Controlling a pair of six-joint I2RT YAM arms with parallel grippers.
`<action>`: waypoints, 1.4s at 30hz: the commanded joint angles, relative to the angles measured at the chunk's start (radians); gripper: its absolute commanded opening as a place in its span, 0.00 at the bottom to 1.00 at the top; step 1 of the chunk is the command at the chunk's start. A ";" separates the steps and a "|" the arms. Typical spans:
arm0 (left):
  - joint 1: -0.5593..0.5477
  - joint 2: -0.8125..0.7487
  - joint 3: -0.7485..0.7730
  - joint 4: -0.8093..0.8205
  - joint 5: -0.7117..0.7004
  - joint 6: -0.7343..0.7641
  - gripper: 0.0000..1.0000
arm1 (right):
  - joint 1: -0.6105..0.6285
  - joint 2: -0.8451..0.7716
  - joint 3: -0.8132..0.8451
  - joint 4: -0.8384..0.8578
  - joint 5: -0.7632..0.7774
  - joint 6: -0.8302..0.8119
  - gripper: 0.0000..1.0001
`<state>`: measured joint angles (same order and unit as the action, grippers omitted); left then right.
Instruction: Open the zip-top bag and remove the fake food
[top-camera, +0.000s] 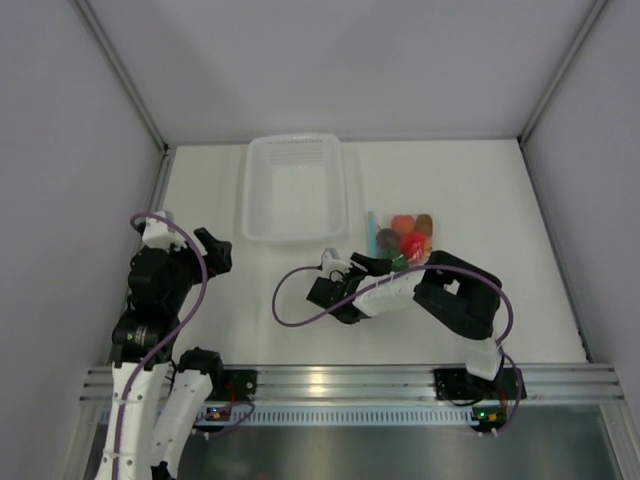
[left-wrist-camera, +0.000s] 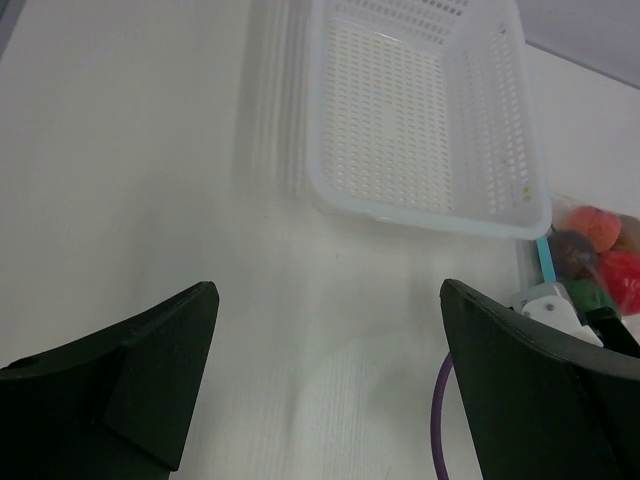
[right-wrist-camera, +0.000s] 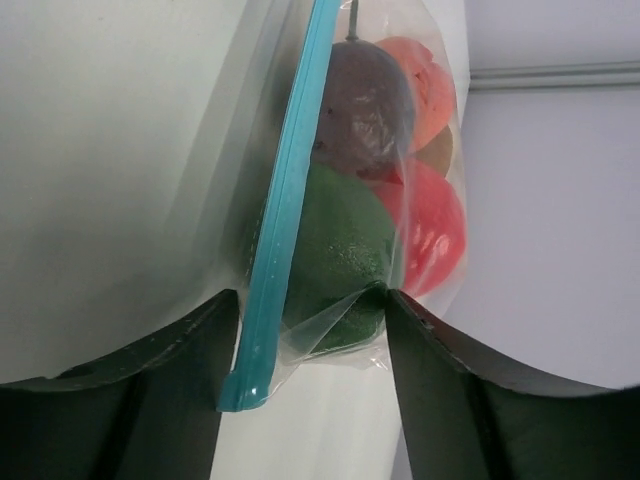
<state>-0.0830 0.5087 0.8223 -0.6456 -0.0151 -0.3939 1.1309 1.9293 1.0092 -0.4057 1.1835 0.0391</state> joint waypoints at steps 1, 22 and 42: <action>0.002 -0.007 -0.006 0.057 0.010 0.010 0.99 | -0.014 -0.001 0.029 0.042 0.042 0.002 0.58; 0.003 -0.015 -0.008 0.061 0.052 0.006 0.99 | 0.009 -0.159 0.038 -0.083 0.016 0.097 0.00; -0.006 0.080 -0.023 0.567 0.952 -0.232 0.99 | 0.009 -0.849 0.143 -0.550 -0.461 0.245 0.00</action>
<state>-0.0853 0.5789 0.8036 -0.3492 0.6868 -0.5106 1.1320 1.1831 1.0706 -0.8822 0.8135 0.2806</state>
